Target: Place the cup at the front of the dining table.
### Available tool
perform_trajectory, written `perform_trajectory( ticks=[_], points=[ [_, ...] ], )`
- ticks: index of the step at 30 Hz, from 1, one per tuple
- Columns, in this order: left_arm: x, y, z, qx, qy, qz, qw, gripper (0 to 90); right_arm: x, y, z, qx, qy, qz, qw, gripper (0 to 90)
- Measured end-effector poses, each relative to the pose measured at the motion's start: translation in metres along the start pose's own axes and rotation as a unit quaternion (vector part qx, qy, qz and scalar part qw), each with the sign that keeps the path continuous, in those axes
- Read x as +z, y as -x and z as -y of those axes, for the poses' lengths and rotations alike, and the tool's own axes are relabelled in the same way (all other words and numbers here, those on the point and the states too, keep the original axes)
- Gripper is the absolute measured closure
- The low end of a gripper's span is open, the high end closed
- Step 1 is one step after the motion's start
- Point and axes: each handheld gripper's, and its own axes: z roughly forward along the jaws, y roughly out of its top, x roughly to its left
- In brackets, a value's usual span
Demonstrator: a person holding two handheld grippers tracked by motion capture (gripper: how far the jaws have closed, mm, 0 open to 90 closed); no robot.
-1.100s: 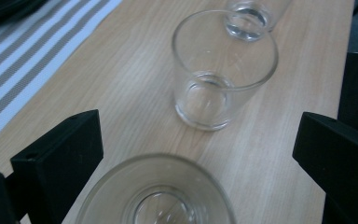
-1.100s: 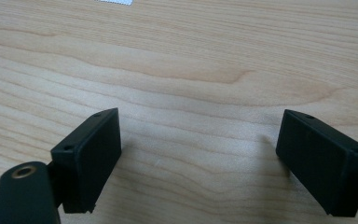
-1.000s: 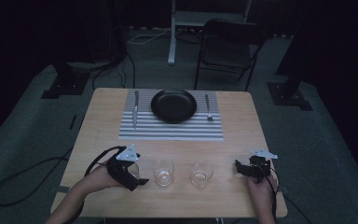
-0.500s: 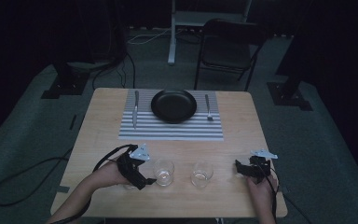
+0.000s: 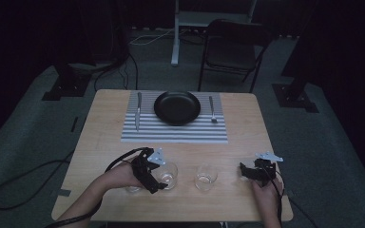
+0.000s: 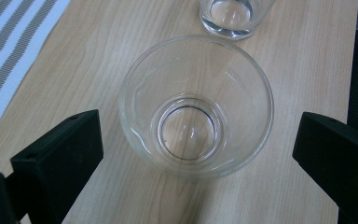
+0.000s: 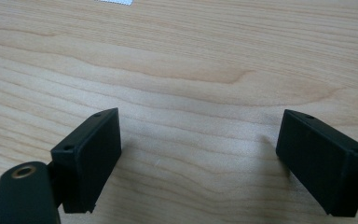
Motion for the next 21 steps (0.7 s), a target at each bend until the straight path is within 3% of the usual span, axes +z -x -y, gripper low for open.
perform_trajectory(
  ticks=[4, 21],
  points=[
    [0.004, 0.0, -0.003, 0.004, -0.007, 0.0, 1.0, 5.8, 0.0, 0.0, 0.0, 0.0, 0.0, 0.0, 1.0, 13.4],
    [0.019, 0.0, -0.013, 0.002, -0.036, 0.001, 0.9994, 5.9, 0.0, 0.0, 0.0, 0.0, 0.0, 0.0, 1.0, 13.5]
  ],
)
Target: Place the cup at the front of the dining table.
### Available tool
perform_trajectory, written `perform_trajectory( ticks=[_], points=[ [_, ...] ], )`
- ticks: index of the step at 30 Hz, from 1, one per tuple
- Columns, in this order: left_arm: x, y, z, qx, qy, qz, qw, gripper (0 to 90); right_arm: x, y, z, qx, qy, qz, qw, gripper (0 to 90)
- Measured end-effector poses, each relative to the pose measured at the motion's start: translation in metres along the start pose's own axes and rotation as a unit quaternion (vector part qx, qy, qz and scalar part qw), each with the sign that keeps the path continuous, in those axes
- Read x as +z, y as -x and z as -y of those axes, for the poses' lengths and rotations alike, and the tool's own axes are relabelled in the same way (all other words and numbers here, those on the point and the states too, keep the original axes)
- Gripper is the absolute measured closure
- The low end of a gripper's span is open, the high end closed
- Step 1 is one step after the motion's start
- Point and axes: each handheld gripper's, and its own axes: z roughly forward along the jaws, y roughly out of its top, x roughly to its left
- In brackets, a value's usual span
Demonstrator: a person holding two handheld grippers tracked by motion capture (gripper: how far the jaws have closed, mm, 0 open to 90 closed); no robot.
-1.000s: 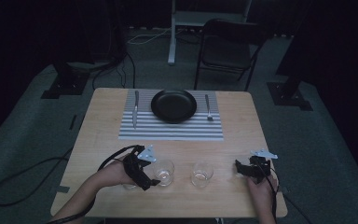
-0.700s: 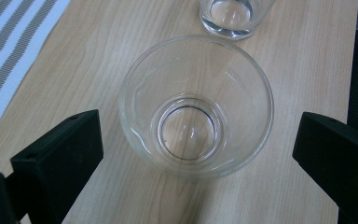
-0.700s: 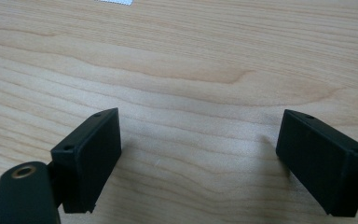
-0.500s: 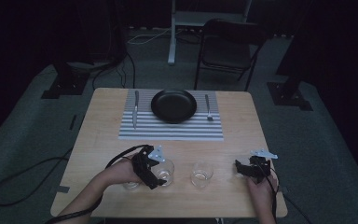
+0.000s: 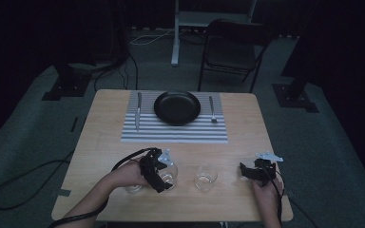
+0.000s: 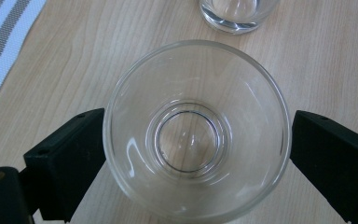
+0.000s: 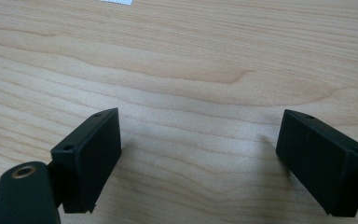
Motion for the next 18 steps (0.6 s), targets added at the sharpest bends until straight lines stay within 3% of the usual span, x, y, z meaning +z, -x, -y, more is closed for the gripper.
perform_trajectory(
  ticks=[4, 5, 8, 18],
  points=[
    [0.003, -0.0008, -0.0021, -0.01, -0.009, -0.01, 0.9999, 6.6, 0.0, 0.0, 0.0, 0.0, 0.0, 0.0, 1.0, 13.5],
    [0.0037, -0.001, -0.0022, -0.011, -0.01, -0.012, 0.9998, 12.3, 0.0, 0.0, 0.0, 0.0, 0.0, 0.0, 1.0, 13.4],
    [0.0057, -0.0009, -0.0029, -0.013, -0.013, -0.009, 0.9998, 17.5, 0.0, 0.0, 0.0, 0.0, 0.0, 0.0, 1.0, 13.5],
    [0.0057, 0.0004, -0.0022, -0.025, -0.005, -0.016, 0.9995, 17.9, 0.0, 0.0, 0.0, 0.0, 0.0, 0.0, 1.0, 13.5]
  ],
)
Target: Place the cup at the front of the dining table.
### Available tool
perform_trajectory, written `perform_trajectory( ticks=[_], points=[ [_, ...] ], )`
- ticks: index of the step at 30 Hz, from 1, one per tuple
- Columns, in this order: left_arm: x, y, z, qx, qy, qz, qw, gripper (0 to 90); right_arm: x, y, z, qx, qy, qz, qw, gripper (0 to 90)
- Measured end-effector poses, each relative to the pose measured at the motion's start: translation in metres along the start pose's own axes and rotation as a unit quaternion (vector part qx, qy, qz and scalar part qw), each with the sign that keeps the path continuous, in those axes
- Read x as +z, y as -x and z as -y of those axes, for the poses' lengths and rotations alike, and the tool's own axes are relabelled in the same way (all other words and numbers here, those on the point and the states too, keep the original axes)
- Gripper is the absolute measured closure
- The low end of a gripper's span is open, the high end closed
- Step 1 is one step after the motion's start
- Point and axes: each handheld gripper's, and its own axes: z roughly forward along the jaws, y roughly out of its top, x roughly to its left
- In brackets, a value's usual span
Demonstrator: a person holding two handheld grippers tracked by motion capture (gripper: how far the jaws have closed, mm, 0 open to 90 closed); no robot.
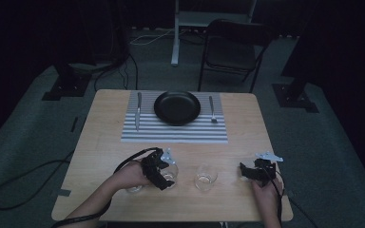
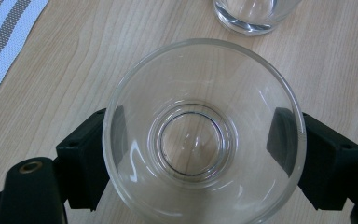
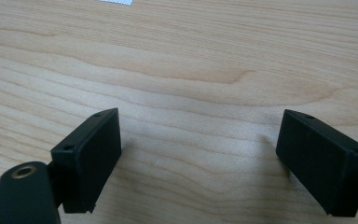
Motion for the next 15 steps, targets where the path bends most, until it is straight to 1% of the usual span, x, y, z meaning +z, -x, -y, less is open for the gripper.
perform_trajectory(
  ticks=[5, 7, 8, 9, 10, 11, 12, 13, 14, 15],
  points=[
    [-0.0004, -0.0015, 0.0008, -0.008, 0.004, 0.001, 1.0, 18.0, 0.0, 0.0, 0.0, 0.0, 0.0, 0.0, 1.0, 13.5],
    [-0.0016, -0.002, 0.0013, -0.008, 0.007, -0.006, 0.9999, 18.0, 0.0, 0.0, 0.0, 0.0, 0.0, 0.0, 1.0, 13.5],
    [-0.0021, -0.0022, 0.0012, -0.009, 0.006, -0.003, 0.9999, 18.0, 0.0, 0.0, 0.0, 0.0, 0.0, 0.0, 1.0, 13.5],
    [-0.003, -0.0023, 0.001, -0.004, 0.006, -0.006, 1.0, 18.0, 0.0, 0.0, 0.0, 0.0, 0.0, 0.0, 1.0, 13.5],
    [-0.0031, -0.0023, 0.0006, -0.006, 0.005, -0.004, 1.0, 18.0, 0.0, 0.0, 0.0, 0.0, 0.0, 0.0, 1.0, 13.5],
    [-0.0037, -0.0021, 0.0001, -0.002, 0.001, -0.006, 1.0, 18.0, 0.0, 0.0, 0.0, 0.0, 0.0, 0.0, 1.0, 13.5],
    [-0.0041, -0.0016, -0.0002, -0.001, 0.004, -0.008, 1.0, 18.1, 0.0, 0.0, 0.0, 0.0, 0.0, 0.0, 1.0, 13.5],
    [-0.0043, -0.0019, -0.0006, 0.0, 0.001, -0.005, 1.0, 18.1, 0.0, 0.0, 0.0, 0.0, 0.0, 0.0, 1.0, 13.5],
    [-0.0049, -0.0013, -0.0004, 0.007, 0.005, -0.008, 0.9999, 18.1, 0.0, 0.0, 0.0, 0.0, 0.0, 0.0, 1.0, 13.5],
    [-0.0059, -0.0016, -0.0006, 0.001, 0.009, -0.007, 0.9999, 18.1, 0.0, 0.0, 0.0, 0.0, 0.0, 0.0, 1.0, 13.5]
  ],
)
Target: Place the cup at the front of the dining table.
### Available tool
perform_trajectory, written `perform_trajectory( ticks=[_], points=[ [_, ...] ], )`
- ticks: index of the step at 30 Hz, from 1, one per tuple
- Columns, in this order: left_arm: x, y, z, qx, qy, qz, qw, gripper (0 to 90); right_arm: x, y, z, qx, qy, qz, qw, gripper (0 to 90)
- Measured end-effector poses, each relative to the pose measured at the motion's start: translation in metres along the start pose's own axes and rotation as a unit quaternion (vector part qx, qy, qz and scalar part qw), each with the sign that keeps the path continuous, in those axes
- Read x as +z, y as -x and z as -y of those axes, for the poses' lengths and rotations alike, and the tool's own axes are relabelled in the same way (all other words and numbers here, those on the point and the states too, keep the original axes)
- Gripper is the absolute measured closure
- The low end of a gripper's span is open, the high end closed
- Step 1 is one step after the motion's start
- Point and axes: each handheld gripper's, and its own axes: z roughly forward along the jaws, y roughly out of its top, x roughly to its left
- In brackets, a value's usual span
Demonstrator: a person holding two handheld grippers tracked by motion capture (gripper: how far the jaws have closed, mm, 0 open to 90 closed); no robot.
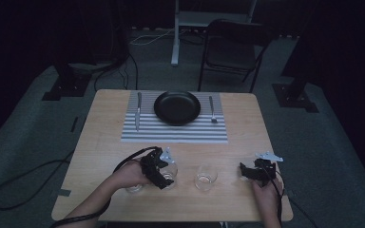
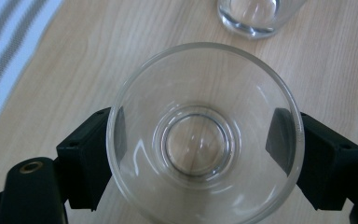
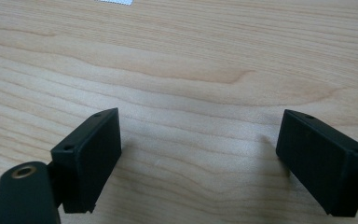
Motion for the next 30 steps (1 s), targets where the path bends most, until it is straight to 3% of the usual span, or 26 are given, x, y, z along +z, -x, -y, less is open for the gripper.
perform_trajectory(
  ticks=[4, 9, 16, 21, 30],
  points=[
    [-0.005, -0.002, -0.001, -0.003, 0.009, -0.003, 0.9999, 18.1, 0.0, 0.0, 0.0, 0.0, 0.0, 0.0, 1.0, 13.4],
    [-0.008, -0.003, -0.003, 0.004, 0.002, -0.009, 1.0, 18.1, 0.0, 0.0, 0.0, 0.0, 0.0, 0.0, 1.0, 13.5],
    [-0.01, -0.008, -0.003, -0.005, 0.004, -0.018, 0.9998, 18.1, 0.0, 0.0, 0.0, 0.0, 0.0, 0.0, 1.0, 13.5],
    [-0.01, -0.01, -0.004, 0.003, -0.011, -0.025, 0.9996, 18.1, 0.0, 0.0, 0.0, 0.0, 0.0, 0.0, 1.0, 13.4],
    [-0.014, -0.023, -0.004, -0.013, -0.006, -0.027, 0.9995, 18.1, 0.0, 0.0, 0.0, 0.0, 0.0, 0.0, 1.0, 13.5]
  ],
)
